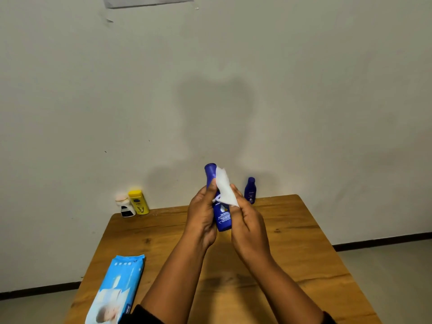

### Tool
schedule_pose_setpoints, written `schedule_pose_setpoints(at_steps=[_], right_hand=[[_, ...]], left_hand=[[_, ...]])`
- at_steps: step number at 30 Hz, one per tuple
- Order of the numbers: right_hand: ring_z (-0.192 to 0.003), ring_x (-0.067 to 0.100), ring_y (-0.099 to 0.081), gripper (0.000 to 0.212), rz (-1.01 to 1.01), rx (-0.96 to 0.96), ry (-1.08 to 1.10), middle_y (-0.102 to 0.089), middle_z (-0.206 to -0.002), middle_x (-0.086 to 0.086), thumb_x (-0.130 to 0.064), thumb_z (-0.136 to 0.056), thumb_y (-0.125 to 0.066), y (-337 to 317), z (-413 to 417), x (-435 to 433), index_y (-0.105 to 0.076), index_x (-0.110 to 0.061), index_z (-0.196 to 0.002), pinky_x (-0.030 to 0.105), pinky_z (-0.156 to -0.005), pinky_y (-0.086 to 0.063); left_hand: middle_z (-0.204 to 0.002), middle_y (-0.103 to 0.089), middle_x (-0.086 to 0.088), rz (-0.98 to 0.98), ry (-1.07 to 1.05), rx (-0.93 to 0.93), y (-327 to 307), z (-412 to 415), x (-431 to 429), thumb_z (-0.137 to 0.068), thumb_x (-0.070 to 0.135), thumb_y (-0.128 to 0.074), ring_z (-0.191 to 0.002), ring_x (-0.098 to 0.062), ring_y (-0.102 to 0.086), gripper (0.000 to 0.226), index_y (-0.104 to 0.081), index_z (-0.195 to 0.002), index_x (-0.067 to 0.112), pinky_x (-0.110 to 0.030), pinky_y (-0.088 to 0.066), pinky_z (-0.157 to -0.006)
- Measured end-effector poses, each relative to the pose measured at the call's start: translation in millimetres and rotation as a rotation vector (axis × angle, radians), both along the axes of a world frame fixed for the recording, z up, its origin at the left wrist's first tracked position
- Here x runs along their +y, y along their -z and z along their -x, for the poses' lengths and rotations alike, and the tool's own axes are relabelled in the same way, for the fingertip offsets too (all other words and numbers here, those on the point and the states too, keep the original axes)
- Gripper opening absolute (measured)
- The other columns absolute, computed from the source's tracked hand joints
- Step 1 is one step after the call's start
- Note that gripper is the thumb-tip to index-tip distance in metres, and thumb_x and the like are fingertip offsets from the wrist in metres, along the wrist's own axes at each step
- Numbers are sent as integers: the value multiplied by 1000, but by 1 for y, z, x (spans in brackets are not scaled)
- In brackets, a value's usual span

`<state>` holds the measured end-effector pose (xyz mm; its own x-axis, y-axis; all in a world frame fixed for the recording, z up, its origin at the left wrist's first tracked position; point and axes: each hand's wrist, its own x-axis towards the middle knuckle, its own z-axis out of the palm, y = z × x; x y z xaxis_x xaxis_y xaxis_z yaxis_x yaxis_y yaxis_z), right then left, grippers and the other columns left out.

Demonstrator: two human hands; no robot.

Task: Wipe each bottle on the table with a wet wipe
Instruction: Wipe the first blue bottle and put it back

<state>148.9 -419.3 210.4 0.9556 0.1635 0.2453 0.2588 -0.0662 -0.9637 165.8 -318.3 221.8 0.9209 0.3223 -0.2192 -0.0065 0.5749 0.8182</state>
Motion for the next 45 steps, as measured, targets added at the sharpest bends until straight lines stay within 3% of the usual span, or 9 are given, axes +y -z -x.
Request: schedule_pose_setpoints(at_steps=[5, 13, 16, 21, 28, 32, 36, 42, 45], right_hand=[[-119, -3, -50, 42, -38, 49, -2, -50, -140, -6, -17, -101, -42, 18, 24, -1, -41, -24, -142, 9, -87, -48], [-133, -3, -39, 48, -16, -58, -31, -41, -148, -12, -20, -97, -38, 19, 39, 5, -37, -29, -144, 16, -106, -38], [-132, -4, -39, 46, 1, -51, -9, -43, -147, -10, -24, -96, -40, 21, 36, 0, -37, -32, -141, 9, -101, -38], [-140, -2, -27, 46, 175, -253, -12, -32, -153, -14, -38, -97, -33, 11, 29, 0, -29, -35, -144, 23, -111, -34], [-144, 3, -19, 47, 328, -295, -12, -23, -157, -11, -27, -102, -32, -26, -28, -2, -30, -24, -149, 28, -117, -25], [-144, 6, -21, 46, 401, -289, -40, -22, -157, -9, -20, -102, -36, -28, -33, -3, -32, -24, -148, 24, -116, -24], [-145, -1, -10, 51, 513, -386, -134, -20, -158, -11, -27, -97, -28, 0, -4, 3, -29, -24, -148, 29, -120, -18], [-133, -1, -39, 44, 53, -26, 8, -42, -148, -11, -12, -101, -41, 16, 28, 9, -41, -27, -142, 30, -108, -41], [-109, 17, -63, 30, -371, 451, 85, -66, -121, 2, -16, -100, -45, 2, 30, 13, -59, -21, -126, 34, -87, -55]], left_hand=[[-90, -72, -12, 277, -68, 82, 3, -5, 10, -88, 39, -68, -72, -26, -71, 42, -65, -116, 7, -38, -59, -68], [-60, -61, 1, 458, -66, 18, -4, -7, -6, -77, 41, -74, -54, -12, -60, 24, -70, -75, 17, -25, -53, -59], [-66, -61, -2, 417, 5, 23, -8, -4, 0, -83, 45, -70, -61, -16, -60, 33, -65, -85, 13, -32, -50, -67], [-84, -67, -5, 333, 126, -9, -6, -4, 4, -86, 53, -65, -71, -17, -64, 53, -65, -118, 11, -30, -54, -67], [-117, -72, -12, 4, 214, -14, -9, 9, -11, -102, 28, -45, -113, -25, -66, 36, -65, -126, 10, -39, -51, -97], [-116, -72, -14, 3, 199, 8, -4, 9, -11, -102, 27, -43, -110, -25, -68, 33, -67, -120, 11, -37, -54, -90], [-92, -73, -12, 243, 64, 7, -2, 4, 2, -92, 39, -55, -80, -23, -73, 37, -68, -104, 6, -36, -57, -80], [-90, -70, -8, 343, -249, 64, 17, -9, 8, -65, 57, -82, -79, -26, -69, 69, -66, -111, 7, -41, -57, -76], [-84, -69, -8, 207, -364, 56, 16, -8, 2, -69, 37, -87, -74, -25, -69, 46, -66, -103, 14, -42, -59, -73]])
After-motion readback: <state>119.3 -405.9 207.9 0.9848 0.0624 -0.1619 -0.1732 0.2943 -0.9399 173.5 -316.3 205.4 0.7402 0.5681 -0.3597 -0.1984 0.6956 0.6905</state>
